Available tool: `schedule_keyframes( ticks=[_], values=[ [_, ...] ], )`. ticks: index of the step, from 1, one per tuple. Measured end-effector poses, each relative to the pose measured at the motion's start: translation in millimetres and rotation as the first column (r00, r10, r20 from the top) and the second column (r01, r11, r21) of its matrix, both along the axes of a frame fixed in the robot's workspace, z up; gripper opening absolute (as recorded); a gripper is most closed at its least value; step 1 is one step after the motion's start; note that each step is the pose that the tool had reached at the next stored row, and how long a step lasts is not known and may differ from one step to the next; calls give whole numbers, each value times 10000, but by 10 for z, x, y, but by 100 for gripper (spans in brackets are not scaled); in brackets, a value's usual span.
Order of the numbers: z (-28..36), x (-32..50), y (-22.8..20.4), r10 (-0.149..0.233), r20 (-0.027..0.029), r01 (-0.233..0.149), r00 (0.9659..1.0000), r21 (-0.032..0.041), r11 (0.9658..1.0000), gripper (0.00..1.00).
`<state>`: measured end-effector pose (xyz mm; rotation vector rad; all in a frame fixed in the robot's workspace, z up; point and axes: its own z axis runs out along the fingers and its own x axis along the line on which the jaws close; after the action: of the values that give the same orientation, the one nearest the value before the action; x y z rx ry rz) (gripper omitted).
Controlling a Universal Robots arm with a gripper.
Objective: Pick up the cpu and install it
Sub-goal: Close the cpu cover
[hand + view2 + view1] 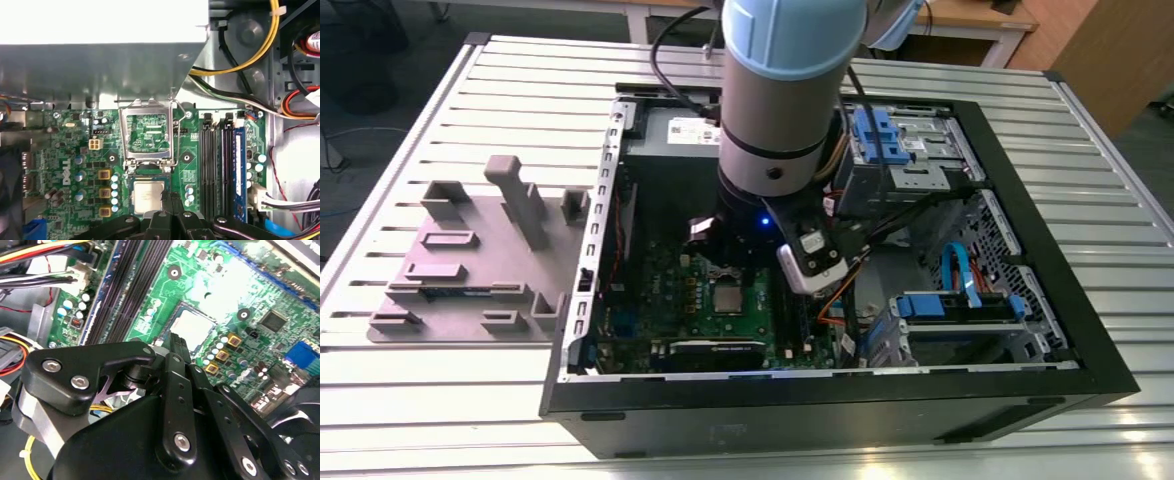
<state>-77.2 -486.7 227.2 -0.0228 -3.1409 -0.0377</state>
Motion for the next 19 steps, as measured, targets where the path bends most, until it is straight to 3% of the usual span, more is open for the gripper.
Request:
schedule_keyframes(
  ticks=[6, 11, 15, 19],
  values=[
    [-28, 18, 29, 254, 0, -254, 9997, 1, 9997, 11],
    [-41, 22, 30, 760, 1, -760, 9971, 2, 9971, 11],
    [-47, 23, 30, 1381, 1, -1381, 9904, 5, 9904, 11],
    [-50, 23, 30, 2038, 1, -2038, 9790, 7, 9790, 11]
  ],
)
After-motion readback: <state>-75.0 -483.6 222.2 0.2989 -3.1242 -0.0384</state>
